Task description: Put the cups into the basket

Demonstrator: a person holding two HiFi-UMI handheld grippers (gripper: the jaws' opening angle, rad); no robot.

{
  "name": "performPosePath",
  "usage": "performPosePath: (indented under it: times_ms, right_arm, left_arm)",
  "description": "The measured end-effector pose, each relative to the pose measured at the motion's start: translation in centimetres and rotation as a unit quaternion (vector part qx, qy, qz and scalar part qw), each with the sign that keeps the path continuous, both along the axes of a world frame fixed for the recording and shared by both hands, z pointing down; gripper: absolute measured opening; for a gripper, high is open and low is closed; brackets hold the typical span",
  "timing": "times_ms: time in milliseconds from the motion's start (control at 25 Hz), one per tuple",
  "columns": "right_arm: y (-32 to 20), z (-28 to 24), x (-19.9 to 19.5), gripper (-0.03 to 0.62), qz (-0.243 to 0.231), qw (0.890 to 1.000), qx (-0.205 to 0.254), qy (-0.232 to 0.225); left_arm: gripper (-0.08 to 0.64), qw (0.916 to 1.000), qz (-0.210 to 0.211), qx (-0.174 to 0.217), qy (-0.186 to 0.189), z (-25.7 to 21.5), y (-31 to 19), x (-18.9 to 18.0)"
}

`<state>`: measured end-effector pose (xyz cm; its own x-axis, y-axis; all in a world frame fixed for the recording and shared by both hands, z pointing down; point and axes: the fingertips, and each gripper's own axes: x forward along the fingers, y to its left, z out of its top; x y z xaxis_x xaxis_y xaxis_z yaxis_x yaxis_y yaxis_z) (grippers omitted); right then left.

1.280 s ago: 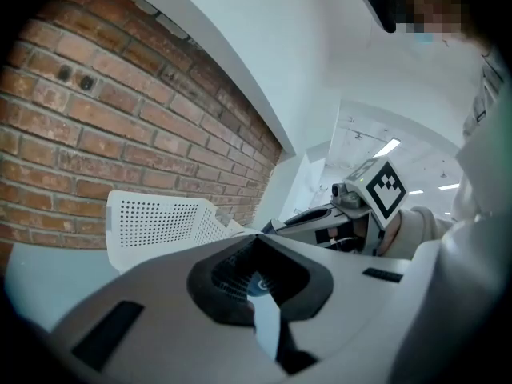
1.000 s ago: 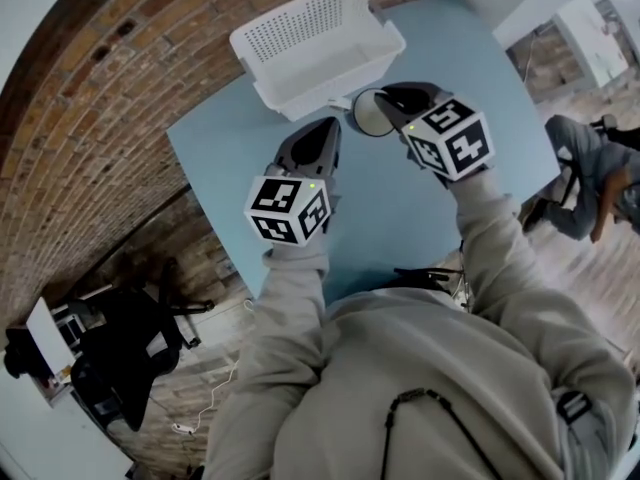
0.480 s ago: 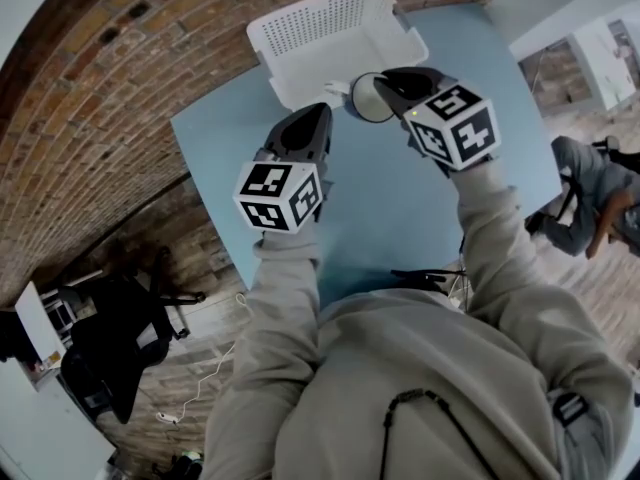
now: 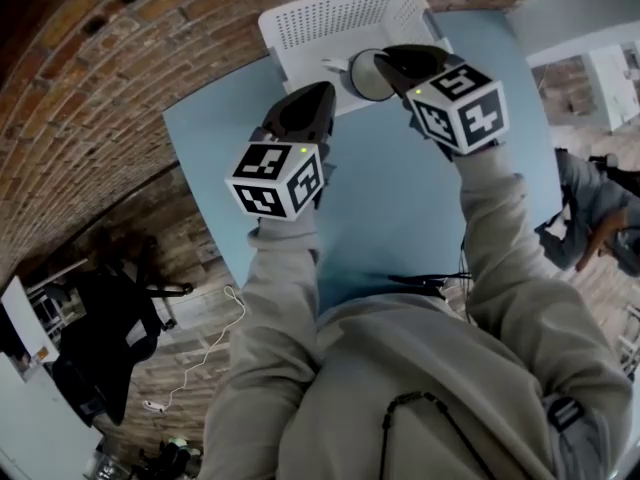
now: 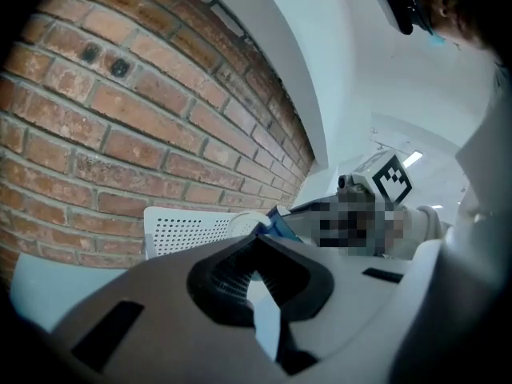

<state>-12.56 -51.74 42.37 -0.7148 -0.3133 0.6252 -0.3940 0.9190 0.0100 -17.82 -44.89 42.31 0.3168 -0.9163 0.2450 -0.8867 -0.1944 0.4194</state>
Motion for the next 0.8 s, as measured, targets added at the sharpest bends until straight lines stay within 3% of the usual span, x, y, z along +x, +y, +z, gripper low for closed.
performPosePath:
  times_ms: [440, 800]
  right_arm:
    - [-3.8, 6.2, -4.2, 0.046, -0.02, 0.999, -0.033, 0.038]
    - [-5.7, 14.0, -8.0, 0.046, -0.068, 0.989, -0.06, 0.118]
  left_arm:
    - [-0.005, 0.9996, -0.005, -0.022, 0.019, 3.4, -4.1, -3.2]
    - [-0.005, 0.9979, -0.026, -0.033, 0.05, 5.3, -4.4, -4.5]
